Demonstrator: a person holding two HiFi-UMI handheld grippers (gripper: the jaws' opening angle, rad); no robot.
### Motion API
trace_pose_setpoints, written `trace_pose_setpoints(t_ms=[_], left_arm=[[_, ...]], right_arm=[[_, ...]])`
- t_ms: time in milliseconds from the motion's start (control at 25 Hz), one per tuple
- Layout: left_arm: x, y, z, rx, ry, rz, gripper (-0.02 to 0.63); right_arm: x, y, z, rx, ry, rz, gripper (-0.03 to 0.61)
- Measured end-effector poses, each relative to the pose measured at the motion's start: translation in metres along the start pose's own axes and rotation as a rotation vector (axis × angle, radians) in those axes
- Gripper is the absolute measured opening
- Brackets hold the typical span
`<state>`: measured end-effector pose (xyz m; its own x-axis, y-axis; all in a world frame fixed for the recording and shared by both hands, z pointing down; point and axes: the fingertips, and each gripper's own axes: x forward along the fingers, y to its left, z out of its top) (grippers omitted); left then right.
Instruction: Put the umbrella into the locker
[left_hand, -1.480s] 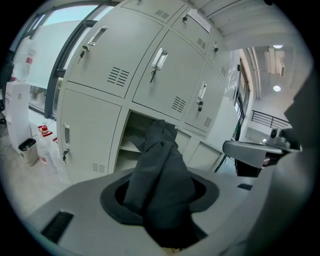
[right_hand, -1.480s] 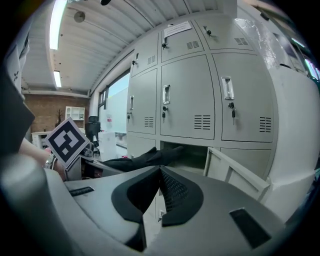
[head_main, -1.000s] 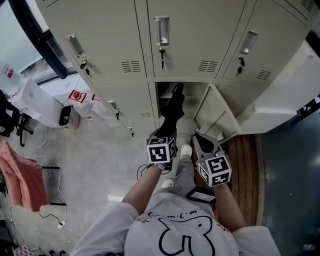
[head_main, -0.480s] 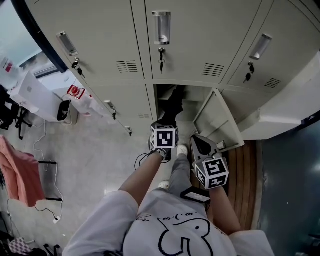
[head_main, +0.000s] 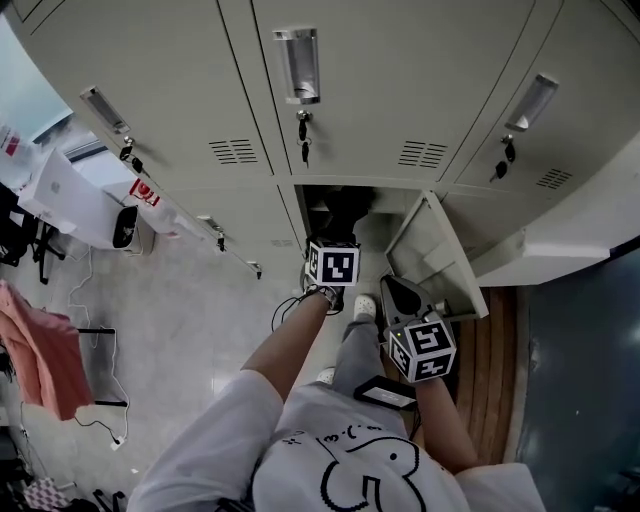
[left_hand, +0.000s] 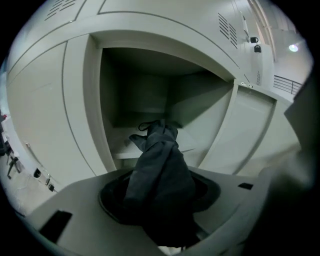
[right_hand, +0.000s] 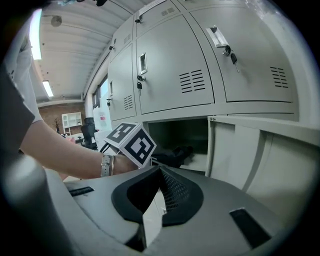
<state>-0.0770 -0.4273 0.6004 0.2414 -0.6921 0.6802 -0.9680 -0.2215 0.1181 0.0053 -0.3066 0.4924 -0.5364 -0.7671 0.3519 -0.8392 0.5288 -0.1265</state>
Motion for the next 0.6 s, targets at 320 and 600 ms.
trace_pose_setpoints(t_ms=[320, 600], left_arm=[[0.039, 0.01, 0.024, 0.111, -0.081, 0.124, 0.221], [0.066, 0.014, 0.043, 0.156, -0.164, 0.171, 0.222]], right_arm=[[0.009, -0.021, -0.005, 0.042, 0.011, -0.009, 0.018], [0.027, -0.024, -0.014, 0.018, 0.031, 0.009, 0.018]])
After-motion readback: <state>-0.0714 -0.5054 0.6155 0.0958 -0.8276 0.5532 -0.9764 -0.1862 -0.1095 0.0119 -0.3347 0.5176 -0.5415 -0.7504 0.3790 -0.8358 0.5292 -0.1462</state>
